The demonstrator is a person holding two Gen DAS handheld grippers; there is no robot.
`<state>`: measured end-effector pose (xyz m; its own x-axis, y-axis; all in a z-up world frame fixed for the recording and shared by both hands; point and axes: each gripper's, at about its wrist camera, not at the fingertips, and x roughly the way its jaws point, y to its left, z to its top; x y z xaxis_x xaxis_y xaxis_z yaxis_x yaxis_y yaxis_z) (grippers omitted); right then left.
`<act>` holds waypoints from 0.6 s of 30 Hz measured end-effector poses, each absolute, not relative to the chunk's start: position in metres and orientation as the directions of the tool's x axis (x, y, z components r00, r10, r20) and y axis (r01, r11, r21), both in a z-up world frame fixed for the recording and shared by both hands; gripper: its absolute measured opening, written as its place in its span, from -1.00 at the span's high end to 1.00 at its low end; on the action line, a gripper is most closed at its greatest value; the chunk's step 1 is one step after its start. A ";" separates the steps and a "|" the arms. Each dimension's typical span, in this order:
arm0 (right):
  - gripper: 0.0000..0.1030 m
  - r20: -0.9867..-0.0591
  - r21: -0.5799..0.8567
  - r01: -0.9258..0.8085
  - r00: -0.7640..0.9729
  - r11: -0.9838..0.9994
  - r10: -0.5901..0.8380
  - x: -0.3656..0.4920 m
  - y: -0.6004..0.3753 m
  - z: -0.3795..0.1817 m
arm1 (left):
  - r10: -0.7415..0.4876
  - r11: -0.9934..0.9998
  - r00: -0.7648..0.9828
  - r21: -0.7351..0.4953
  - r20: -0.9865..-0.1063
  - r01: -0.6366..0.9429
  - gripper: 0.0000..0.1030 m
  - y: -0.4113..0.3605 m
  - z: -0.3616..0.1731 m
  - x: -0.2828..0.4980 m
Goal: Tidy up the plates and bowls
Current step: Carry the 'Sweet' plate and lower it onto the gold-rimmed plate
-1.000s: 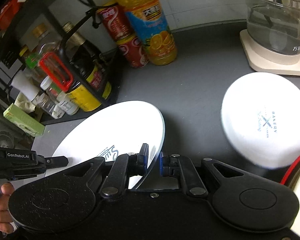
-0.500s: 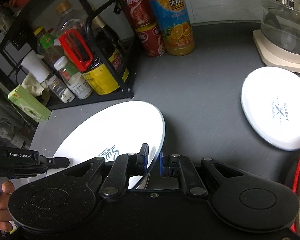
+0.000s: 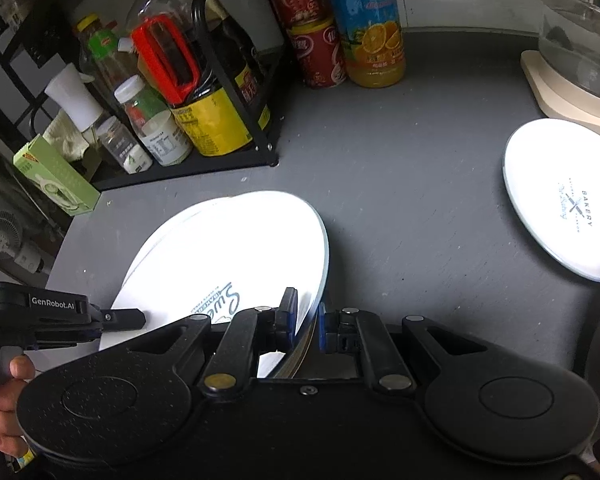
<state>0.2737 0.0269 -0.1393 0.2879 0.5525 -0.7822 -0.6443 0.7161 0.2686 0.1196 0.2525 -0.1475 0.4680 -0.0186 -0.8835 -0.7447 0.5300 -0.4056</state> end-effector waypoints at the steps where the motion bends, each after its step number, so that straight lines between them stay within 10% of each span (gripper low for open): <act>1: 0.81 -0.785 0.269 -0.643 0.285 0.717 0.550 0.274 0.027 -0.141 | -0.014 0.532 0.467 -0.402 -0.884 -0.745 0.81 0.253 -0.148 0.119; 18: 0.81 -0.813 0.266 -0.624 0.264 0.734 0.519 0.274 0.031 -0.160 | 0.069 0.593 0.422 -0.303 -0.904 -0.746 0.73 0.267 -0.126 0.120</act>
<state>0.2744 0.0314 -0.1599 0.2638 0.5190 -0.8130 -0.6243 0.7344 0.2663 0.1196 0.2665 -0.1255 0.4216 0.0691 -0.9041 -0.7461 0.5932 -0.3025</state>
